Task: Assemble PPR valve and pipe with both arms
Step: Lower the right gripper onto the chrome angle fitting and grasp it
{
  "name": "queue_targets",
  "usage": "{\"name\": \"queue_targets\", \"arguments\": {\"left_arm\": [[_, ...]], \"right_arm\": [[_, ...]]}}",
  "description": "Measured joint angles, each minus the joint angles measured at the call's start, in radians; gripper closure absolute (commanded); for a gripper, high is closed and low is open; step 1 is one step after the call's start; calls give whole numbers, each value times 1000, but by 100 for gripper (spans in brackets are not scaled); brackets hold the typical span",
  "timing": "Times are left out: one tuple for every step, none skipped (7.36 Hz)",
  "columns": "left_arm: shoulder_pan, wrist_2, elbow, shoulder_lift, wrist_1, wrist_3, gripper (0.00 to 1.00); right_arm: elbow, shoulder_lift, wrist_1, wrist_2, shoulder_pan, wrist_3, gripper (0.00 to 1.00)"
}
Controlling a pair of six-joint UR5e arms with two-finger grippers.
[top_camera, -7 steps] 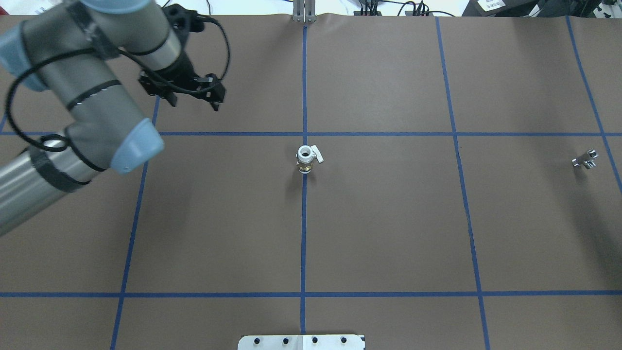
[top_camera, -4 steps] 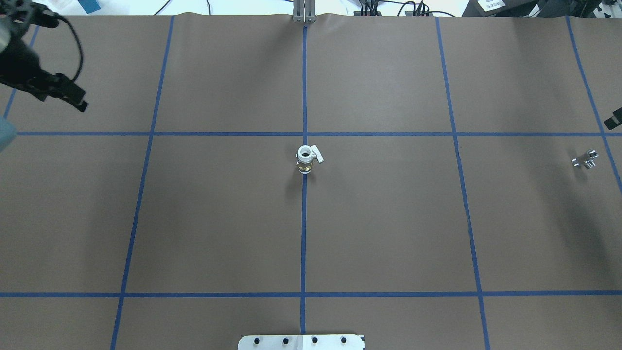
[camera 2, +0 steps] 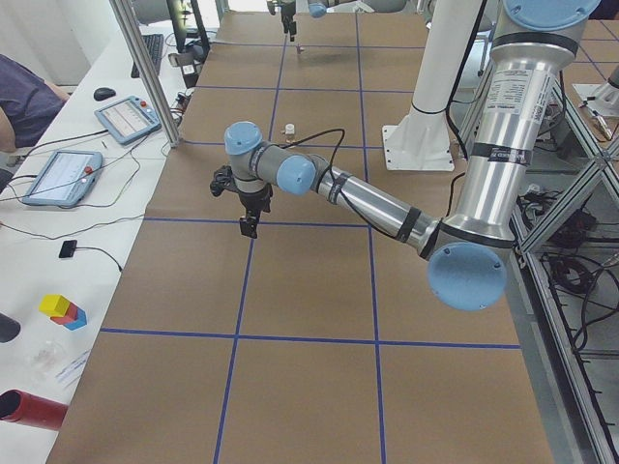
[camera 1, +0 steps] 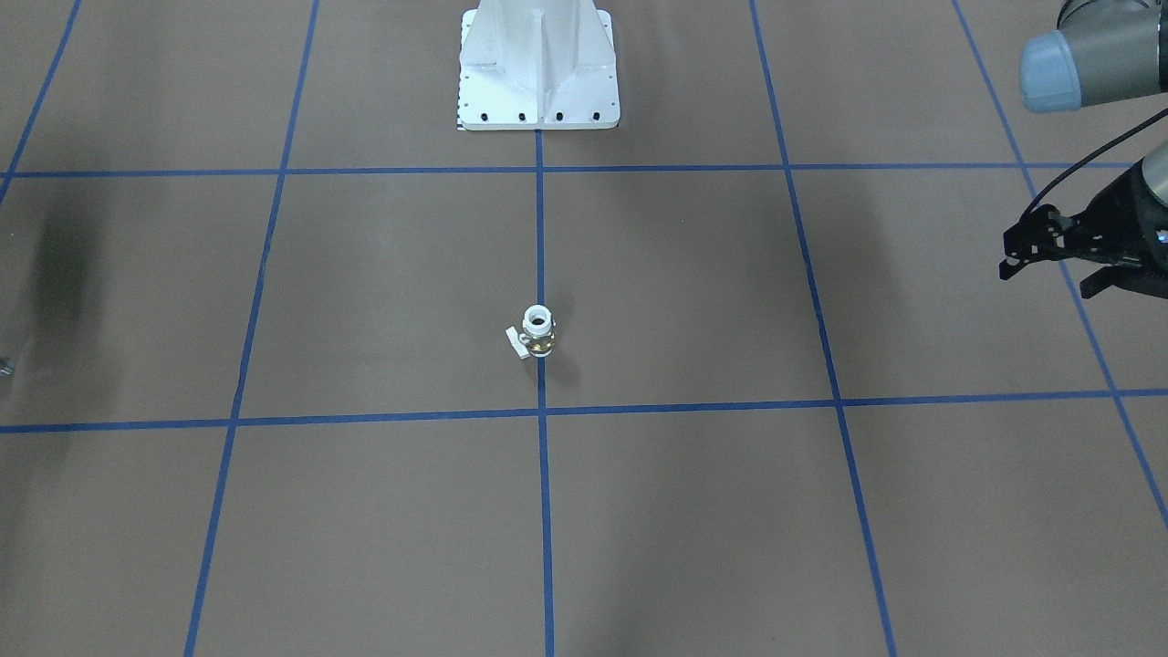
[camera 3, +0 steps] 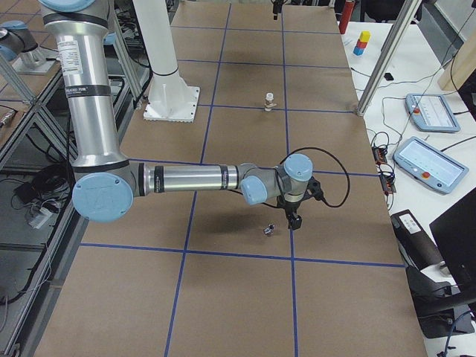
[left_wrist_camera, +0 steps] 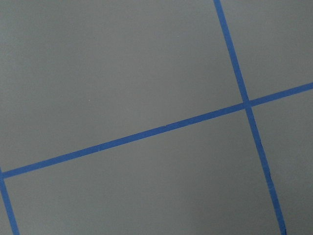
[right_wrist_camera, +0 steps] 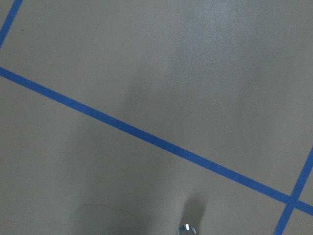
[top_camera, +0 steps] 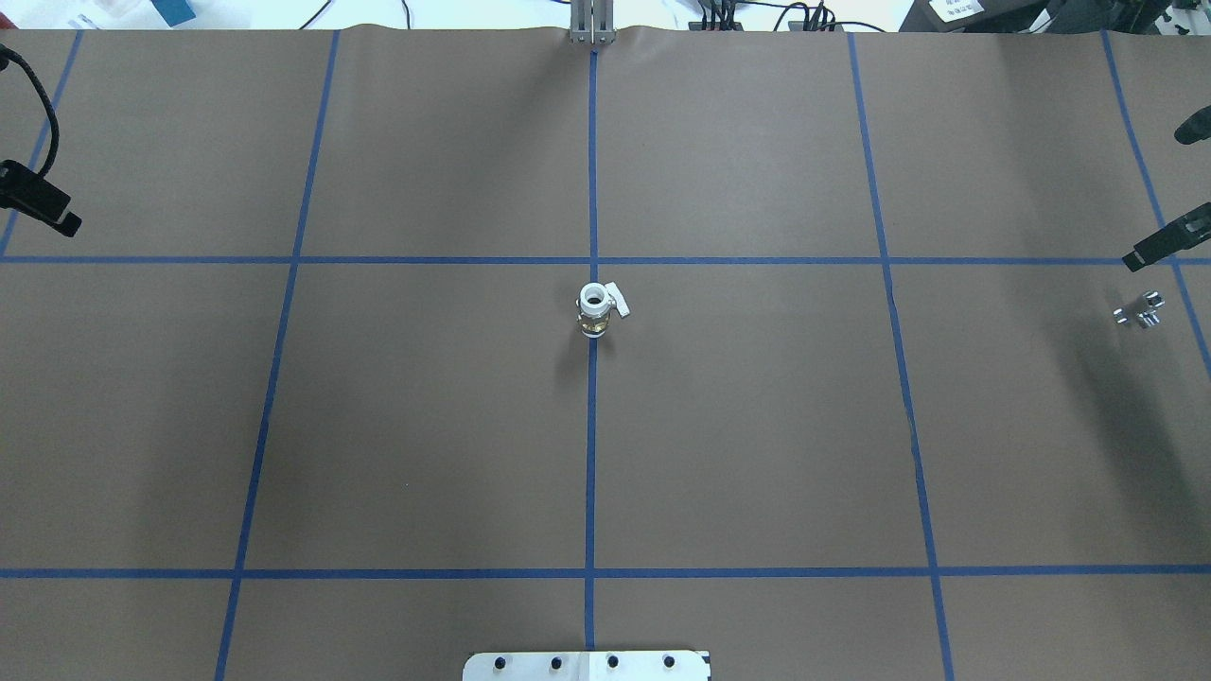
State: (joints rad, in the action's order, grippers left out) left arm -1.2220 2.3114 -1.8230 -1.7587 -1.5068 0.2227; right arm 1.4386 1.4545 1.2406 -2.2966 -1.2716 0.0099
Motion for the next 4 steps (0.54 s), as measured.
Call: {"name": "queue_targets", "arguments": {"left_arm": [[0, 0, -2, 0, 0, 1, 0], [1, 0, -3, -1, 0, 1, 0], [1, 0, -3, -2, 0, 1, 0], [1, 0, -4, -4, 0, 1, 0]], "right_arm": [[-28, 0, -15, 3, 13, 0, 1], [-43, 0, -21, 5, 32, 0, 1], [-51, 0, -22, 6, 53, 1, 2], [-54, 1, -20, 7, 68, 3, 4]]}}
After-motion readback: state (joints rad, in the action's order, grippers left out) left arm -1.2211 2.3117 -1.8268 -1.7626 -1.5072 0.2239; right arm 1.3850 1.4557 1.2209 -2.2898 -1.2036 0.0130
